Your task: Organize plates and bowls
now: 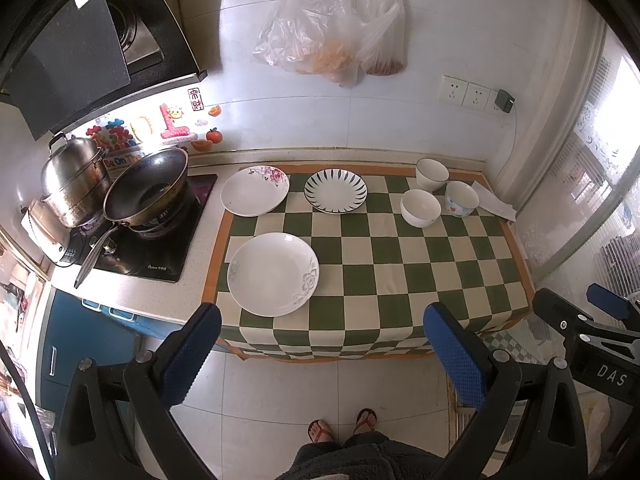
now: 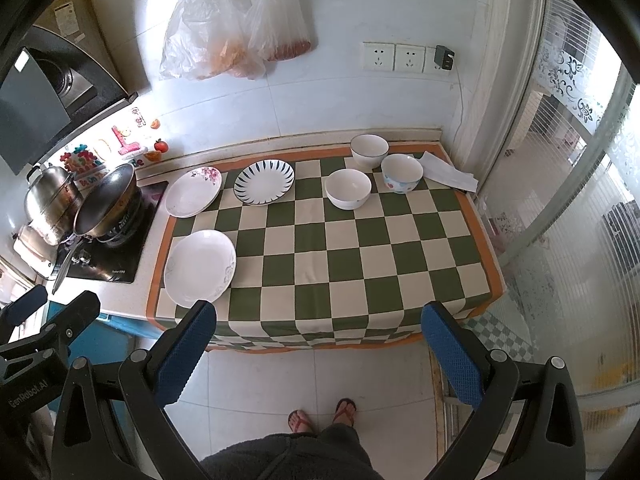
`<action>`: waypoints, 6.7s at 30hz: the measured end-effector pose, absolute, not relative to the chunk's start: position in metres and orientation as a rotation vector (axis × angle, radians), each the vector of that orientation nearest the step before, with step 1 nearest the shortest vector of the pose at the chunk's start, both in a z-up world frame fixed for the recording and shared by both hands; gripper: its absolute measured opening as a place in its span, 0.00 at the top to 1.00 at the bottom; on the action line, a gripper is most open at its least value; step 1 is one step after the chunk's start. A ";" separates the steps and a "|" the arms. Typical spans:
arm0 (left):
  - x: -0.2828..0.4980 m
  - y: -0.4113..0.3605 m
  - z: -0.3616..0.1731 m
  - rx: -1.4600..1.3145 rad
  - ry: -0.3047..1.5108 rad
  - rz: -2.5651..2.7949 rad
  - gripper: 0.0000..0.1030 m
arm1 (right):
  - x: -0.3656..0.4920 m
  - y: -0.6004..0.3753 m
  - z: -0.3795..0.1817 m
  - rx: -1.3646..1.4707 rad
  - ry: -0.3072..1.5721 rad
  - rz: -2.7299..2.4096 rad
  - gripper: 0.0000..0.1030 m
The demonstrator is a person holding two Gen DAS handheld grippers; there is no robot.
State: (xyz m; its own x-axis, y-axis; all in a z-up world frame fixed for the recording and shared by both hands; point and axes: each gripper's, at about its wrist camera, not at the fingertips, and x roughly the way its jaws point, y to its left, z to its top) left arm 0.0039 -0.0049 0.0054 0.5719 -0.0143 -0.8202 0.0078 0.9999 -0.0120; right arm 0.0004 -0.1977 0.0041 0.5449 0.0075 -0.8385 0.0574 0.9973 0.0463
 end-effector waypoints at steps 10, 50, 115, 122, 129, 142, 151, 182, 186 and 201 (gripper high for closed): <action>0.003 -0.004 0.006 -0.008 0.963 -0.016 0.00 | 0.000 -0.194 0.005 0.074 0.995 -0.026 0.00; 0.242 0.194 -0.315 -0.179 1.452 0.125 0.41 | 0.286 -0.026 -0.364 0.193 1.454 0.315 0.26; 0.301 0.089 -0.305 -0.218 1.448 -0.015 0.72 | 0.336 -0.170 -0.406 0.463 1.527 0.306 0.86; 0.313 0.128 -0.228 -0.310 1.282 0.085 0.67 | 0.356 -0.177 -0.331 0.544 1.422 0.353 0.86; 0.355 0.187 -0.235 -0.316 1.248 0.209 0.60 | 0.407 -0.108 -0.286 0.506 1.381 0.509 0.58; 0.416 0.285 -0.334 -0.476 1.389 0.271 0.60 | 0.560 0.029 -0.358 0.333 1.444 0.541 0.58; 0.435 0.289 -0.366 -0.469 1.416 0.236 0.60 | 0.613 0.072 -0.408 0.233 1.513 0.537 0.63; 0.427 0.274 -0.310 -0.393 1.310 0.119 0.81 | 0.577 0.033 -0.373 0.235 1.388 0.564 0.94; 0.412 0.257 -0.294 -0.380 1.295 0.095 0.81 | 0.559 0.015 -0.353 0.249 1.355 0.560 0.94; 0.358 0.176 -0.244 -0.333 1.265 -0.032 0.81 | 0.449 -0.091 -0.300 0.312 1.287 0.482 0.94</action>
State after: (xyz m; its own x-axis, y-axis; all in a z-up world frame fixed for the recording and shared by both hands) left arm 0.3577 0.1761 -0.2444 0.3071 -0.2061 -0.9291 -0.1583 0.9516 -0.2634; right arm 0.4486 -0.0907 -0.2999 0.2016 0.5074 -0.8378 -0.1680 0.8606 0.4808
